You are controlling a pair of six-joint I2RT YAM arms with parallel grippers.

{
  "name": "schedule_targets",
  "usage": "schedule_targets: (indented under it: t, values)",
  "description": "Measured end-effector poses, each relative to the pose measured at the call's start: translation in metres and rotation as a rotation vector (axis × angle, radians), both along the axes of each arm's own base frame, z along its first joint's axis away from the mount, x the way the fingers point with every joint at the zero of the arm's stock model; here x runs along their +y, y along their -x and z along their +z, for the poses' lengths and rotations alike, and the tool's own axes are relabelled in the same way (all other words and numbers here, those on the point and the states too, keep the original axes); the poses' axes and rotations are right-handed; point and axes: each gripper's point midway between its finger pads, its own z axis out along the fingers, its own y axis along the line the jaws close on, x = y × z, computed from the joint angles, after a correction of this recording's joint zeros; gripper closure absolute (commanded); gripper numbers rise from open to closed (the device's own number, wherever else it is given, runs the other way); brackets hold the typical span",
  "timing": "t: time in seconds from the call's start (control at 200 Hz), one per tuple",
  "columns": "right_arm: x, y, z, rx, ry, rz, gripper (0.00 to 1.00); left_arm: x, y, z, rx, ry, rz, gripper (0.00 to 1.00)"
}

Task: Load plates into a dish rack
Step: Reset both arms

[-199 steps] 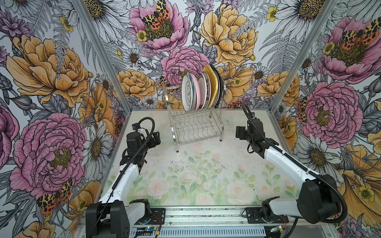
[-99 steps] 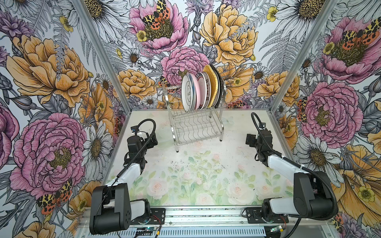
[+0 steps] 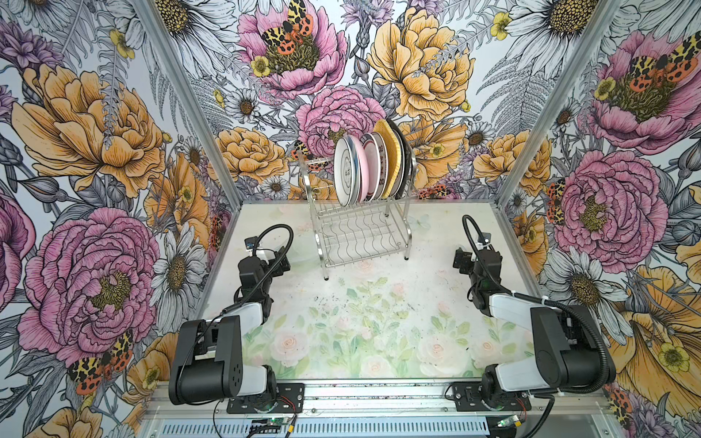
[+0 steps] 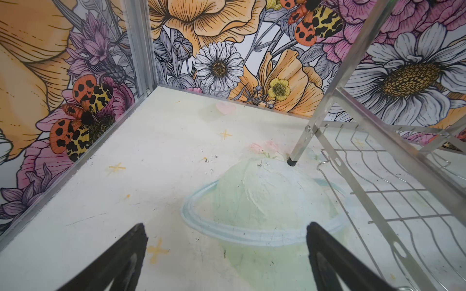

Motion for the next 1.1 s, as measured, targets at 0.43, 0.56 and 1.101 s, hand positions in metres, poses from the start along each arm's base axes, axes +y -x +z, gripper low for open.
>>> schedule_targets:
  t: [0.43, 0.56, 1.101]
  values:
    - [0.001, 0.006, -0.013, -0.058, -0.002, 0.018, 0.01, -0.013, -0.004, -0.015, -0.036, -0.076, -0.002, 0.01]
    - [0.003, 0.005, -0.01, -0.078, 0.004, 0.033, 0.01, -0.013, -0.006, -0.016, -0.043, -0.091, 0.006, 0.01]
    - [-0.001, 0.01, -0.004, -0.123, 0.034, -0.025, 0.0, -0.009, -0.006, -0.009, -0.069, -0.105, 0.032, 0.01]
